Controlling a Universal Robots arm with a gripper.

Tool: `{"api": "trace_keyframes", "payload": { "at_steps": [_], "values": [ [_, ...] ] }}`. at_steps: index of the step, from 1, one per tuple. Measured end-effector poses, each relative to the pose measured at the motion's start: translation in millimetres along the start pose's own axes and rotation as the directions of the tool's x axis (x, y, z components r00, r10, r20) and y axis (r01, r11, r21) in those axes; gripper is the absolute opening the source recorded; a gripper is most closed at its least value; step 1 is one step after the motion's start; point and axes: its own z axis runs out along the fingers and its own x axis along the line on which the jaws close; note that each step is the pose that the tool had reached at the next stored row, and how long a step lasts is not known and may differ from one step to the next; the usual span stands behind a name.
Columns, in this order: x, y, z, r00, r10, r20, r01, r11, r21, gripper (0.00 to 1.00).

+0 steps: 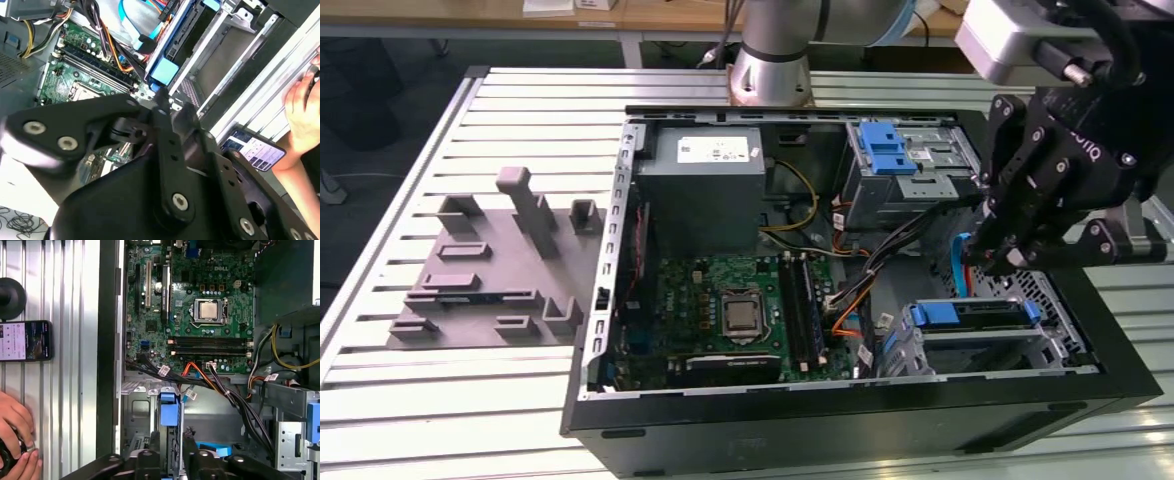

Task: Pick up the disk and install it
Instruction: 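Insert the disk into the insertion slot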

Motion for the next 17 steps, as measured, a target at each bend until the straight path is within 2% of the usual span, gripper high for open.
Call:
{"api": "trace_keyframes", "payload": {
  "at_steps": [3,5,6,17],
  "values": [
    [0.0,-0.1,5.1,1.0,0.0,-0.0002,0.0,1.0,0.0001,0.24],
    [0.0,-0.1,5.8,1.0,0.0,-0.0004,0.0,1.0,0.0,0.13],
    [0.0,-0.1,5.8,1.0,0.0,-0.0004,0.0,1.0,0.0,0.11],
    [0.0,-0.1,6.9,1.0,0.0,-0.0001,0.0,1.0,0.0,0.11]
  ]
}}
